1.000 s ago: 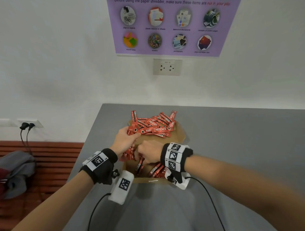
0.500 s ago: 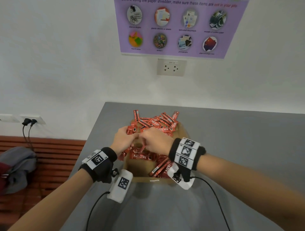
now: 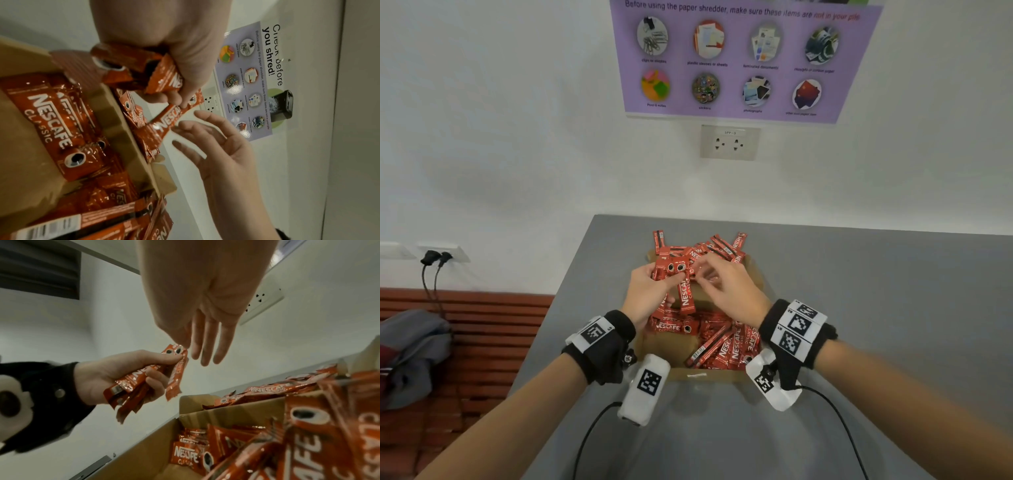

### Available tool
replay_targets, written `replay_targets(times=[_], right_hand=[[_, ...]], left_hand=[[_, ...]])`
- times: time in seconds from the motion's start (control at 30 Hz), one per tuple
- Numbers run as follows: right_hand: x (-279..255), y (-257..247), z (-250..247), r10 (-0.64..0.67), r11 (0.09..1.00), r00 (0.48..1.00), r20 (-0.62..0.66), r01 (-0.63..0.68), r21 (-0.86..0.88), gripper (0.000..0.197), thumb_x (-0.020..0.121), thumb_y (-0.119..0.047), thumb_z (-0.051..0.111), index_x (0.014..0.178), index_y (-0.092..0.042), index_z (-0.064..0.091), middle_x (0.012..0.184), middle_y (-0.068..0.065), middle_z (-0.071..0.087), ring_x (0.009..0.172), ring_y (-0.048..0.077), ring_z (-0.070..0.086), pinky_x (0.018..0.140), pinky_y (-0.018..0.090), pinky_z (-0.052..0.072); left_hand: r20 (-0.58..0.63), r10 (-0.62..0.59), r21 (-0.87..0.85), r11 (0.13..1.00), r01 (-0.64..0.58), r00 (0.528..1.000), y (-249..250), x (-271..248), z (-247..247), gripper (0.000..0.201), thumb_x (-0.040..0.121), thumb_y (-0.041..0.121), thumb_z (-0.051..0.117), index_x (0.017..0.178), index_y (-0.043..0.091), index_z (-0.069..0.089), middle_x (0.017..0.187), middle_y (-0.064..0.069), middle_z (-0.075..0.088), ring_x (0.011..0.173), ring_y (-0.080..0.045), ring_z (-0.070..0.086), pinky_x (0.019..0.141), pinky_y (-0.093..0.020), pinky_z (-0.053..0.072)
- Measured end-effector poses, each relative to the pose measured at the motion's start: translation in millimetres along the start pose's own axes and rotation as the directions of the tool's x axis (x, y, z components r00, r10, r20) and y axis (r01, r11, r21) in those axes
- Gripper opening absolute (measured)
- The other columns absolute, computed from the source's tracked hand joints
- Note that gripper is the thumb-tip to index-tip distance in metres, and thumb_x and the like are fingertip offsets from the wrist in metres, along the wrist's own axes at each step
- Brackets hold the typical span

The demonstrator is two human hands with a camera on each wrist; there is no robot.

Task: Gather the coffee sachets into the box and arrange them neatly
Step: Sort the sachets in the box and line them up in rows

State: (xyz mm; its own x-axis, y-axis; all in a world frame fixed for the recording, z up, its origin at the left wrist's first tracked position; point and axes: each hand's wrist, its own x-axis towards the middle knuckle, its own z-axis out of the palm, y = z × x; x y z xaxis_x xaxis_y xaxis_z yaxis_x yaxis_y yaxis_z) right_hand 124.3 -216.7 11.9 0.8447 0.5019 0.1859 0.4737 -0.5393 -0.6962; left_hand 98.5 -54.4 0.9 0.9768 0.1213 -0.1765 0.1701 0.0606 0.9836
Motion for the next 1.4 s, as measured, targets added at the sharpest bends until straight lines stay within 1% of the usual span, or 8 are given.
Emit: replay_targets(times=[0.1, 0.43, 0.63, 0.77, 1.03, 1.13, 1.27, 1.4], right_hand=[[-3.5, 0.3, 1.4, 0.099, 0.993, 0.995, 0.003, -0.099, 0.066, 0.035, 0.091, -0.022, 0.059, 0.124, -0.016, 0.049, 0.092, -0.006, 0.061, 0.083, 0.005, 0.058, 0.068, 0.003, 0.043], [-5.5, 5.1, 10.1, 0.136, 0.98, 0.986, 0.099, -0.148, 0.135, 0.012, 0.081, -0.01, 0.071, 0.092, -0.005, 0.069, 0.077, -0.007, 0.06, 0.067, -0.002, 0.055, 0.064, 0.006, 0.047], [-3.9, -1.7, 21.9, 0.115, 0.955, 0.983, 0.144, -0.149, 0.255, 0.019, 0.085, -0.011, 0.066, 0.096, -0.018, 0.054, 0.073, -0.004, 0.063, 0.057, -0.002, 0.061, 0.061, 0.014, 0.052], [-2.7, 0.5, 25.4, 0.144, 0.938, 0.986, 0.08, -0.162, 0.308, 0.022, 0.088, -0.003, 0.06, 0.085, -0.022, 0.048, 0.078, 0.002, 0.066, 0.063, 0.006, 0.066, 0.064, 0.02, 0.056], [-13.1, 11.5, 34.4, 0.266, 0.911, 0.961, 0.076, -0.276, 0.305, 0.022, 0.087, 0.003, 0.058, 0.078, -0.015, 0.049, 0.083, 0.021, 0.07, 0.059, 0.007, 0.066, 0.064, 0.025, 0.058], [-11.5, 13.5, 33.8, 0.251, 0.951, 0.961, 0.12, -0.268, 0.155, 0.02, 0.084, -0.006, 0.065, 0.077, -0.018, 0.051, 0.082, 0.009, 0.07, 0.065, 0.008, 0.062, 0.068, 0.022, 0.053], [-7.7, 13.5, 27.4, 0.163, 0.987, 0.969, 0.185, -0.161, -0.022, 0.011, 0.079, -0.014, 0.071, 0.077, -0.017, 0.061, 0.078, -0.005, 0.063, 0.063, -0.001, 0.053, 0.062, 0.012, 0.044], [-4.6, 12.7, 26.6, 0.17, 0.984, 0.952, 0.255, -0.149, -0.101, 0.005, 0.081, -0.009, 0.07, 0.077, -0.011, 0.072, 0.069, -0.009, 0.064, 0.065, 0.006, 0.06, 0.068, 0.023, 0.054]], left_hand=[[0.016, 0.0, -0.024, 1.0, 0.001, 1.0, -1.7, -1.8, 1.5, 0.011, 0.084, 0.011, 0.066, 0.095, 0.009, 0.066, 0.086, -0.012, 0.069, 0.057, -0.016, 0.057, 0.051, -0.026, 0.048], [0.059, 0.012, 0.122, 0.992, -0.019, 0.998, 2.8, 1.5, -15.0, 0.021, 0.081, 0.012, 0.07, 0.1, 0.005, 0.064, 0.076, -0.006, 0.068, 0.041, -0.009, 0.047, 0.042, -0.017, 0.043], [0.132, 0.08, 0.283, 0.952, -0.115, 0.988, 4.9, -0.2, -16.8, 0.024, 0.076, 0.02, 0.075, 0.095, 0.008, 0.067, 0.071, -0.004, 0.07, 0.056, -0.022, 0.057, 0.059, -0.034, 0.049], [0.139, 0.069, 0.343, 0.932, -0.113, 0.988, 1.8, -1.8, -19.8, 0.021, 0.077, 0.02, 0.075, 0.092, 0.009, 0.067, 0.061, 0.003, 0.066, 0.04, -0.007, 0.049, 0.042, -0.018, 0.043], [0.295, 0.08, 0.677, 0.686, -0.267, 0.952, -7.9, -2.3, -20.7, 0.027, 0.072, 0.017, 0.079, 0.095, 0.011, 0.068, 0.083, 0.006, 0.069, 0.072, -0.002, 0.065, 0.063, -0.011, 0.05], [0.341, 0.073, 0.72, 0.62, -0.311, 0.937, -11.1, -0.3, -22.9, 0.028, 0.076, 0.018, 0.077, 0.102, 0.013, 0.067, 0.085, 0.009, 0.067, 0.07, 0.001, 0.062, 0.063, -0.008, 0.047], [0.38, 0.012, 0.844, 0.405, -0.352, 0.925, -10.9, 6.6, -28.0, 0.026, 0.08, 0.029, 0.072, 0.103, 0.016, 0.066, 0.099, 0.001, 0.069, 0.086, -0.013, 0.064, 0.078, -0.027, 0.052], [0.365, -0.099, 0.904, 0.276, -0.327, 0.926, -13.4, 10.1, -27.1, 0.032, 0.082, 0.028, 0.069, 0.111, 0.014, 0.062, 0.106, -0.002, 0.065, 0.093, -0.018, 0.062, 0.08, -0.027, 0.049]])
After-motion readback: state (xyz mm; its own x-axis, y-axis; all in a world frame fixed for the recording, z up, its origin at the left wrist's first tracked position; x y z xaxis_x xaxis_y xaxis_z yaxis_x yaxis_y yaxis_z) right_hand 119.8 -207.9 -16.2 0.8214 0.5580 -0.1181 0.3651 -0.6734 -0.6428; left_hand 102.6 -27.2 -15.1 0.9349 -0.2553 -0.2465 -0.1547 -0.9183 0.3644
